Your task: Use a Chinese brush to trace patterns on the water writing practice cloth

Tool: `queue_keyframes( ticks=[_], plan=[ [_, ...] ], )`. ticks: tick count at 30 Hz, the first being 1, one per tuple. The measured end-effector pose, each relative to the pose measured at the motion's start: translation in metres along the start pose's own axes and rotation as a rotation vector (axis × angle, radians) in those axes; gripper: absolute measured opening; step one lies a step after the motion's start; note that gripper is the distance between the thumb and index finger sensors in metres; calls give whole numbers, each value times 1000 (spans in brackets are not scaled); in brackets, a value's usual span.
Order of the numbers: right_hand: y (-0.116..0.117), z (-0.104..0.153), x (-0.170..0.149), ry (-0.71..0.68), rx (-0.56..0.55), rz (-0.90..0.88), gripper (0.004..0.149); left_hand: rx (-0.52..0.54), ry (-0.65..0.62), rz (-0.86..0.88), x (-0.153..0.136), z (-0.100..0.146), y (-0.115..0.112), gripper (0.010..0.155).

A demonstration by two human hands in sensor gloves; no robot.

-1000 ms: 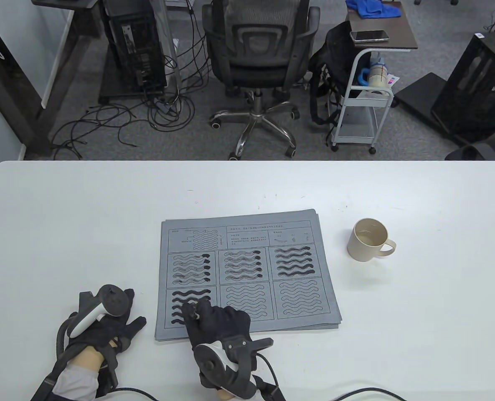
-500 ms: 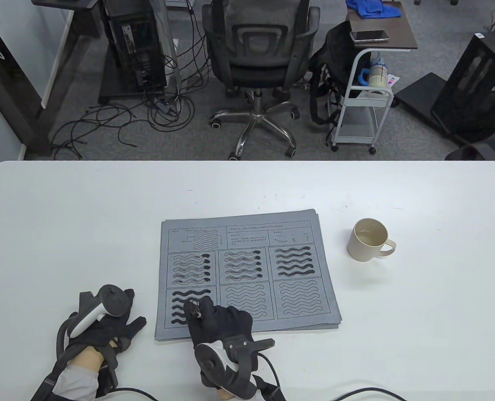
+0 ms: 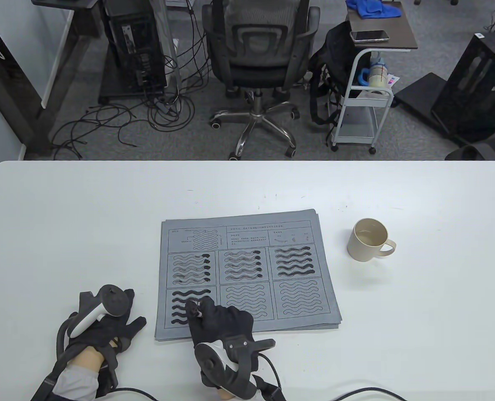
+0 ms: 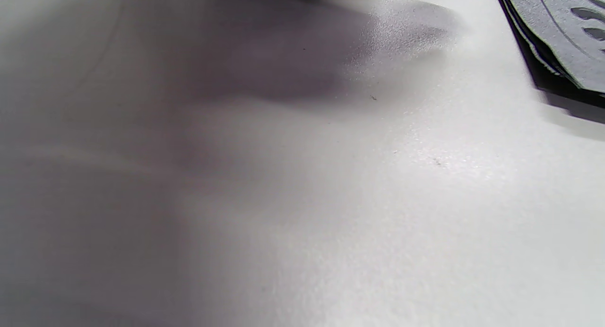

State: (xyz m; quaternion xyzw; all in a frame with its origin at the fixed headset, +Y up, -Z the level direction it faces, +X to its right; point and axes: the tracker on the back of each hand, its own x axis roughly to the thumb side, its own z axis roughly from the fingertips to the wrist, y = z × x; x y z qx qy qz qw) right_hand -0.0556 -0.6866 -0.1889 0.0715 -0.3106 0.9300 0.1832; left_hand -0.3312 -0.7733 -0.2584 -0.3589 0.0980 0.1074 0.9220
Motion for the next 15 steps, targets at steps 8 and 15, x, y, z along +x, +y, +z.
queue_keyframes(
  ticks=[8,15],
  plan=[
    [0,0,0,0,1,-9,45,0,0,1,0,0,0,78],
    [-14,0,-3,7,-51,-73,45,6,-6,-6,1,1,0,78]
  ],
)
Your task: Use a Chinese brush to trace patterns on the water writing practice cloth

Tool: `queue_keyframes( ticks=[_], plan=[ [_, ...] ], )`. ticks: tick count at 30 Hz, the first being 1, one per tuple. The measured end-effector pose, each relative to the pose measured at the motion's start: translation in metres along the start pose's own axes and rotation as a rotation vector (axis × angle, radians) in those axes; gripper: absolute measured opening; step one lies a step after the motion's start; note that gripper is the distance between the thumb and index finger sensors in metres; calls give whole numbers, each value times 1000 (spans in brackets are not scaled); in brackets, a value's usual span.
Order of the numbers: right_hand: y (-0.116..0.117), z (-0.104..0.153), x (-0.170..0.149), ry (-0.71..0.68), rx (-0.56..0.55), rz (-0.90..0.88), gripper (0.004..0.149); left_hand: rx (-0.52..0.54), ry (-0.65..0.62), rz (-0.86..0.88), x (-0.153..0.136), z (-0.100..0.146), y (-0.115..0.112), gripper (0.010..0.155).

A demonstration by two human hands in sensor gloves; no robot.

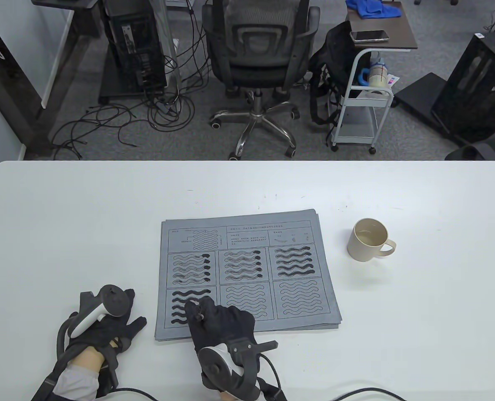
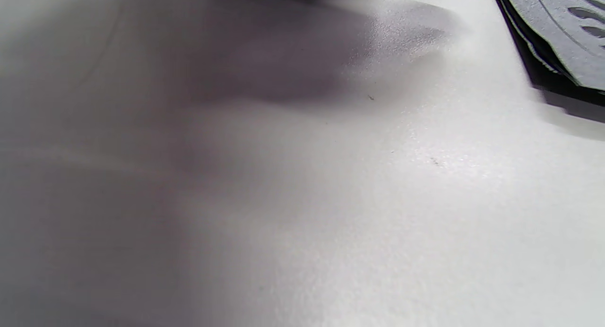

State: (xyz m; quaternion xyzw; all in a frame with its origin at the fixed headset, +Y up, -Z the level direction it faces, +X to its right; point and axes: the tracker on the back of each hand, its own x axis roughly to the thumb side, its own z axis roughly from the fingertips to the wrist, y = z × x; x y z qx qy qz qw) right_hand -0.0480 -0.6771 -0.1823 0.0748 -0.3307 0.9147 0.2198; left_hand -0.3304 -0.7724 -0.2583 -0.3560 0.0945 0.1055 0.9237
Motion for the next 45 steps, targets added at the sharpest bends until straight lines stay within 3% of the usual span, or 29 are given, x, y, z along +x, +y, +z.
queue_keyframes(
  ticks=[7,12,21,28,36,45],
  plan=[
    [-16,-5,-12,45,-30,-103,45,56,-36,-11,5,6,3,79],
    [-19,-12,-23,111,13,-216,45,80,-62,-8,8,14,3,79],
    [-45,-48,-46,103,60,-310,45,214,-48,-30,12,32,11,79],
    [-70,-78,-87,139,64,-331,45,262,-39,-38,12,35,13,79],
    [-103,-122,-146,160,11,-202,45,257,-55,-53,14,32,11,79],
    [-131,-160,-220,350,-49,-156,45,237,-55,-58,14,28,8,79]
  ],
)
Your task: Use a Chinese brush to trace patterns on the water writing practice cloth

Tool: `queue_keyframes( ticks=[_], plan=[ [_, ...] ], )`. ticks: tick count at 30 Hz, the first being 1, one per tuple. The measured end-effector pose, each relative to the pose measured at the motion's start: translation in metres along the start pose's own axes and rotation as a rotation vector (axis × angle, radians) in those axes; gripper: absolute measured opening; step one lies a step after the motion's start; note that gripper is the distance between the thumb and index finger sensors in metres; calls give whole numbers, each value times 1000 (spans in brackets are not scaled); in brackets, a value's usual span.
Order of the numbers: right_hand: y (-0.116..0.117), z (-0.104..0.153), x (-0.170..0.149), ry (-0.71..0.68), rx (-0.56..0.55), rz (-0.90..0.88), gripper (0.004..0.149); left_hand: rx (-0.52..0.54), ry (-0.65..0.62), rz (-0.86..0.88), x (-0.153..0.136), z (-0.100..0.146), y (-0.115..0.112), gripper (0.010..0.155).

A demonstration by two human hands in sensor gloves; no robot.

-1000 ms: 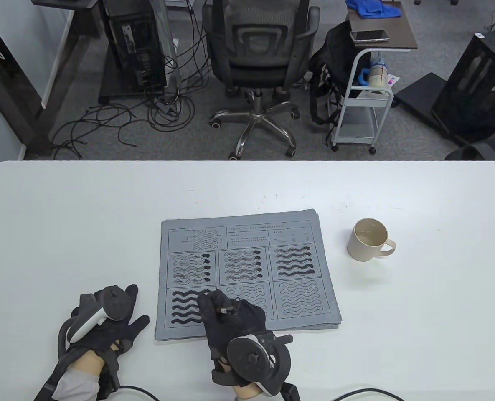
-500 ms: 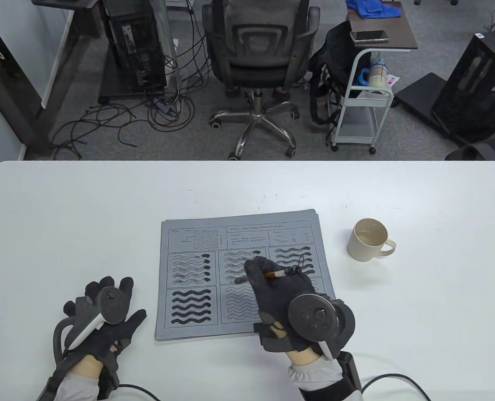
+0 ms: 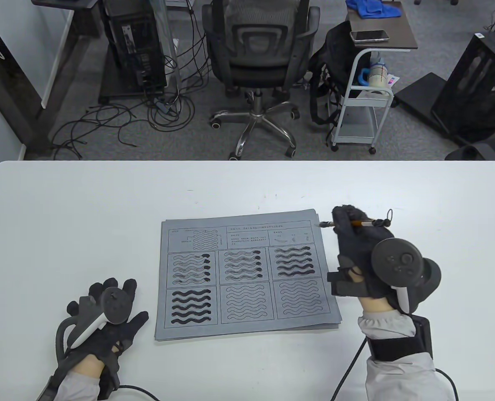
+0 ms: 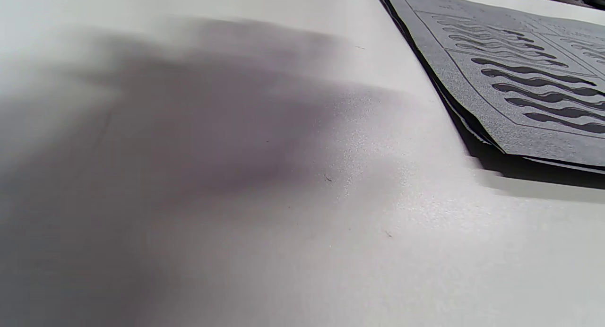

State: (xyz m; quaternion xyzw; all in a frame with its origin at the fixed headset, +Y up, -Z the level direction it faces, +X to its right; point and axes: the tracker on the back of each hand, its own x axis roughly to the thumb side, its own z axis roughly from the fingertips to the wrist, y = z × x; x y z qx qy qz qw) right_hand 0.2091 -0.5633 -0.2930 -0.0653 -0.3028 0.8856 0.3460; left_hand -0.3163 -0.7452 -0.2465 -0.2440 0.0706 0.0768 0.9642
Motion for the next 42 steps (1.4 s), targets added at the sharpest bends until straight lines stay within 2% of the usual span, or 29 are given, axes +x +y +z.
queue_keyframes(
  ticks=[5,9,20,27,42],
  plan=[
    [-9,-23,-35,97,-86,47,45,-6,1,-8,1,0,-1,79],
    [-8,-31,-60,165,-114,138,45,-6,3,-8,1,0,0,79],
    [31,-11,-133,381,-83,117,45,-11,2,-3,1,1,0,79],
    [46,-1,-152,514,-43,5,48,-23,3,6,1,1,1,79],
    [31,17,-179,752,-98,-262,62,-21,-1,11,-1,1,3,79]
  ],
)
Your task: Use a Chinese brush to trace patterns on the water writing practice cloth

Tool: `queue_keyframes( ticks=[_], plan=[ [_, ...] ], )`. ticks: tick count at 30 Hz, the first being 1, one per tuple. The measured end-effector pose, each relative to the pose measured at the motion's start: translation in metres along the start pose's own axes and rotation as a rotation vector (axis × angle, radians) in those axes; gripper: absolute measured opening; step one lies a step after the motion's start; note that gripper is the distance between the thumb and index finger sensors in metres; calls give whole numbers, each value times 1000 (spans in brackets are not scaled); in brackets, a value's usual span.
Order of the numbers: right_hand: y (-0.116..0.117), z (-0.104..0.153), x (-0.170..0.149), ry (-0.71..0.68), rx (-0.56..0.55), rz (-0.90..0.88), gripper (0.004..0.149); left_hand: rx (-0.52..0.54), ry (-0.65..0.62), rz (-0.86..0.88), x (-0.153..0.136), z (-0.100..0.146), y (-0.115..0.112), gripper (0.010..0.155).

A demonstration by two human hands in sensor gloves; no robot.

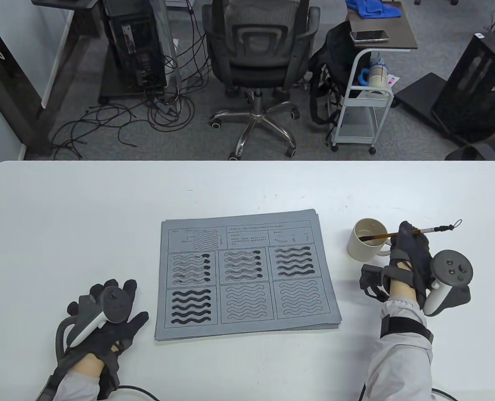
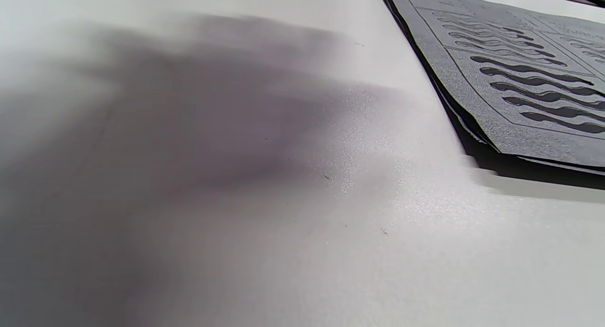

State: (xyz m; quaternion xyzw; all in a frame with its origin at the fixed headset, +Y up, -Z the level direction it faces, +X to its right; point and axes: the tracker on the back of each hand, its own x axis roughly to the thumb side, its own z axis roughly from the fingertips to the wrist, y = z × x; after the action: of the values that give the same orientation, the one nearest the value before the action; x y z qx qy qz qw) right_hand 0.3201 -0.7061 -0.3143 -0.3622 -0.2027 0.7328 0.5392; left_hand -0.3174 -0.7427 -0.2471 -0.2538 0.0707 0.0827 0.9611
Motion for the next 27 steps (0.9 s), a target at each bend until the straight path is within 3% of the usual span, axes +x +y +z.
queue_keyframes(
  ticks=[21,27],
  plan=[
    [-24,31,-15,43,-11,-42,64,28,-13,13,-1,3,3,79],
    [-23,61,1,-69,112,-31,63,72,-61,16,3,7,4,79]
  ],
)
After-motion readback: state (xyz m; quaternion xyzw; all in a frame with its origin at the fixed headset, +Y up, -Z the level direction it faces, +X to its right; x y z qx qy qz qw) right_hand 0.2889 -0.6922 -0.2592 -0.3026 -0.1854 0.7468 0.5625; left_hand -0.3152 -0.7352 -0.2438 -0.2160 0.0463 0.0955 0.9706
